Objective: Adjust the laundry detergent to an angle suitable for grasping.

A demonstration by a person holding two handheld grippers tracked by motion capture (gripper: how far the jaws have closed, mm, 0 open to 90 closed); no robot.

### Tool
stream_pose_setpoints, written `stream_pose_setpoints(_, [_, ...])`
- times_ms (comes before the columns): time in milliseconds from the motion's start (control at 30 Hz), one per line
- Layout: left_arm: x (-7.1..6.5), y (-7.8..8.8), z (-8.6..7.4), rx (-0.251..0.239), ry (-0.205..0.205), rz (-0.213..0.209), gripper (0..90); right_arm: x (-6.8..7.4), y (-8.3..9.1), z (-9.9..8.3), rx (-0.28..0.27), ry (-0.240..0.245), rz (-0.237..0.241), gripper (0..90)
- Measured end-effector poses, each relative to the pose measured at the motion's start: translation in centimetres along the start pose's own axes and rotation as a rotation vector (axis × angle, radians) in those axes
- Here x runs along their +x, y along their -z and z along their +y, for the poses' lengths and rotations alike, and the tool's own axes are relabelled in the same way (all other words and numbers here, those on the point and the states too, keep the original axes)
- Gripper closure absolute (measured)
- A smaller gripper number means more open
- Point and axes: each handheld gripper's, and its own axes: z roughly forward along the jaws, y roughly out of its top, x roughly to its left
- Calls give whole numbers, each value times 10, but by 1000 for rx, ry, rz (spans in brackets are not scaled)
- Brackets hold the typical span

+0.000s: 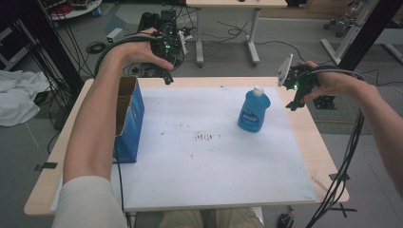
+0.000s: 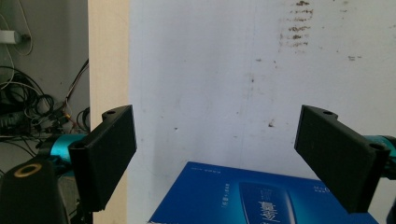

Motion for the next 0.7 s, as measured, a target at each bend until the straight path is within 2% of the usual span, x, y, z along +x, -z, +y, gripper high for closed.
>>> stream_pose_setpoints(33, [0, 0, 0, 0, 0, 0, 129, 0, 0, 0, 0, 0, 0, 120])
stream_pose_setpoints(67, [0, -3, -4, -6, -13, -17, 129, 0, 1, 0, -16, 0, 20, 120])
stream_pose_setpoints(100, [-1, -2, 0, -3, -17, -3, 129, 0, 0, 0, -11, -2, 7, 120])
stream_pose_setpoints(133, [0, -1, -3, 8, -4, 4, 129, 0, -1, 1, 0, 3, 0, 120])
stream_pose_setpoints(200, [0, -1, -3, 7, -2, 8, 129, 0, 0, 0, 4, 2, 2, 120])
stream_pose_setpoints(300, [0, -1, -3, 7, -2, 7, 129, 0, -1, 2, 0, 4, 0, 120])
stream_pose_setpoints(333, [-1, -2, 0, -2, -17, -2, 129, 0, 0, 0, -8, -3, 7, 120])
stream_pose_setpoints(367, [0, 0, -1, 1, -2, 17, 129, 0, -1, 2, 0, 2, 1, 120])
stream_pose_setpoints(433, [0, -1, -3, 8, -5, 4, 129, 1, 0, 2, 3, 6, 1, 120])
stream_pose_setpoints(467, [0, 0, 1, 3, 1, 19, 129, 2, 0, 1, 4, -1, -1, 120])
stream_pose_setpoints(567, [0, -1, -2, 10, -1, 12, 129, 0, -1, 2, 0, 3, 1, 120])
stream_pose_setpoints(633, [-1, -2, 3, 22, 0, 19, 129, 2, 2, -1, 1, 0, -4, 120])
stream_pose_setpoints(667, [0, 0, 2, 7, -3, 18, 129, 1, 0, 0, 7, 4, -2, 120])
stream_pose_setpoints(700, [-1, -2, 3, 26, 1, 17, 129, 1, 3, -1, -8, -11, -4, 120])
